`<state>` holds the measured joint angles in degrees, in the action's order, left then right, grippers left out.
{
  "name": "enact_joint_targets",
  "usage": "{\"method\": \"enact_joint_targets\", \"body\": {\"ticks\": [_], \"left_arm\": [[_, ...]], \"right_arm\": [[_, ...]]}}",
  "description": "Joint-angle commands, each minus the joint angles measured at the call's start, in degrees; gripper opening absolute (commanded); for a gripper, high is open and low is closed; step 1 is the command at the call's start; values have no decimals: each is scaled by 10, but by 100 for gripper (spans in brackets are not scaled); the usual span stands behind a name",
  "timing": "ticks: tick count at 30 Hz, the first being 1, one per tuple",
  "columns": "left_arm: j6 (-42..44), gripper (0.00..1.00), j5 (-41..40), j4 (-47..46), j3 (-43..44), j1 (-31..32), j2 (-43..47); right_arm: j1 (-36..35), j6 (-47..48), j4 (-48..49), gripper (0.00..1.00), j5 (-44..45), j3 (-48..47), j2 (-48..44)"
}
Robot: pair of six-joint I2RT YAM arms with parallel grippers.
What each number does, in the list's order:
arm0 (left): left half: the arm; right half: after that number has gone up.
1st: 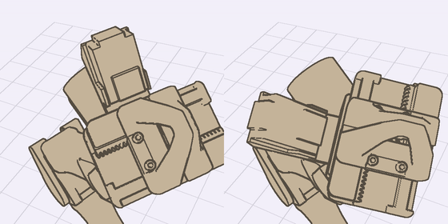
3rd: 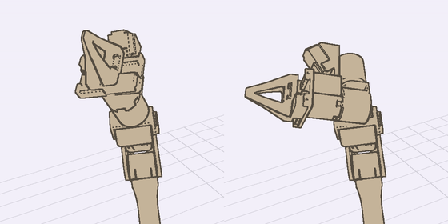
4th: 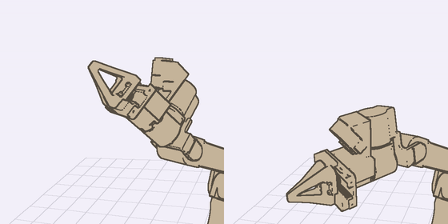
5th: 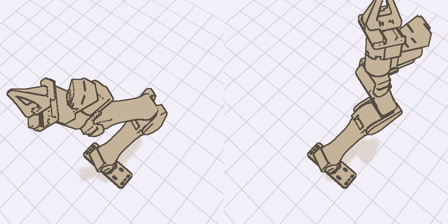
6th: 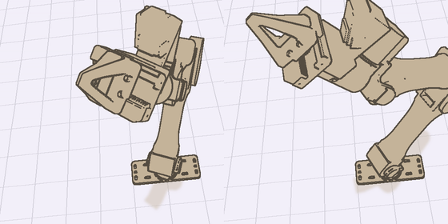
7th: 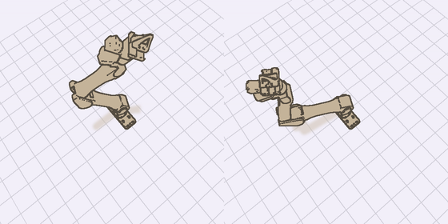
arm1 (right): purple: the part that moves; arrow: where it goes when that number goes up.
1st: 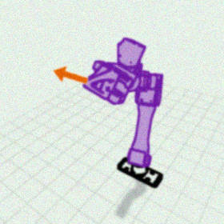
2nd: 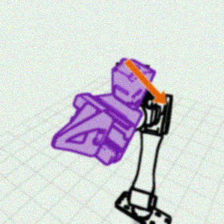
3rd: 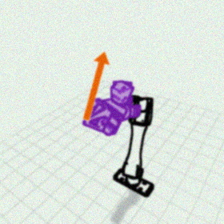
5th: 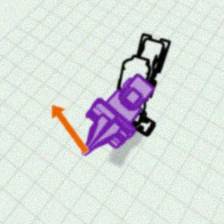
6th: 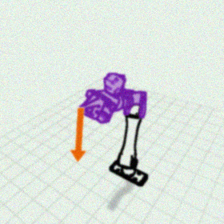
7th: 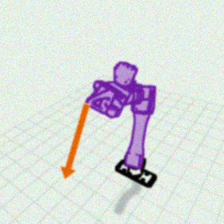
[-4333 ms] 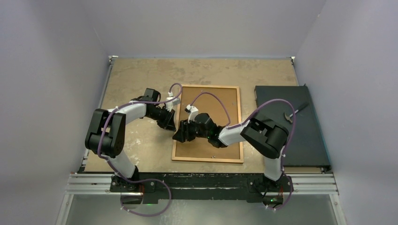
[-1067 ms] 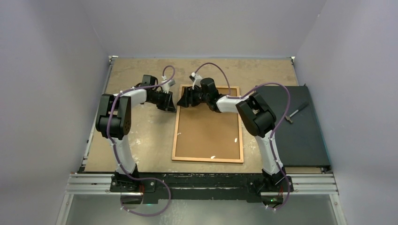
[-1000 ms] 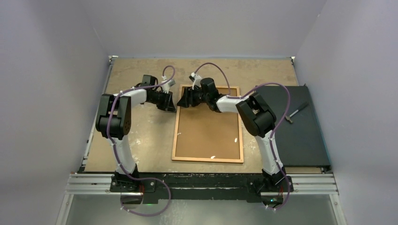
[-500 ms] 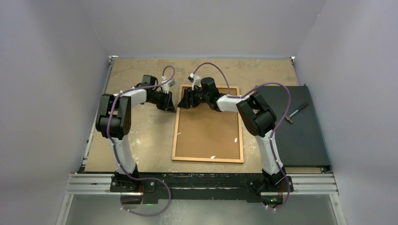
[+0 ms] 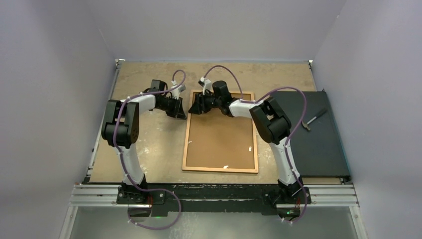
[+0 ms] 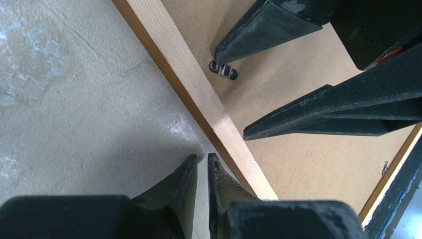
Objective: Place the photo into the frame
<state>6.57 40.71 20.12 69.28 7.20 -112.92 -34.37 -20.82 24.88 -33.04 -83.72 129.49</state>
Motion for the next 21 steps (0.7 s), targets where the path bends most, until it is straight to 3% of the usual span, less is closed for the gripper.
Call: {"method": "enact_joint_targets", "body": {"ticks": [1, 6, 11, 21], "left_arm": [[-5, 11, 3, -14, 11, 5, -6], [-8, 11, 3, -17, 10, 8, -7], [-9, 10, 3, -19, 7, 9, -5], [-6, 9, 2, -20, 4, 10, -3]], "right_arm": [[-4, 16, -38, 52, -22, -16, 11], [-4, 26, -47, 51, -15, -5, 1], [1, 14, -33, 63, 12, 34, -29], [10, 15, -17, 62, 15, 44, -30]]}}
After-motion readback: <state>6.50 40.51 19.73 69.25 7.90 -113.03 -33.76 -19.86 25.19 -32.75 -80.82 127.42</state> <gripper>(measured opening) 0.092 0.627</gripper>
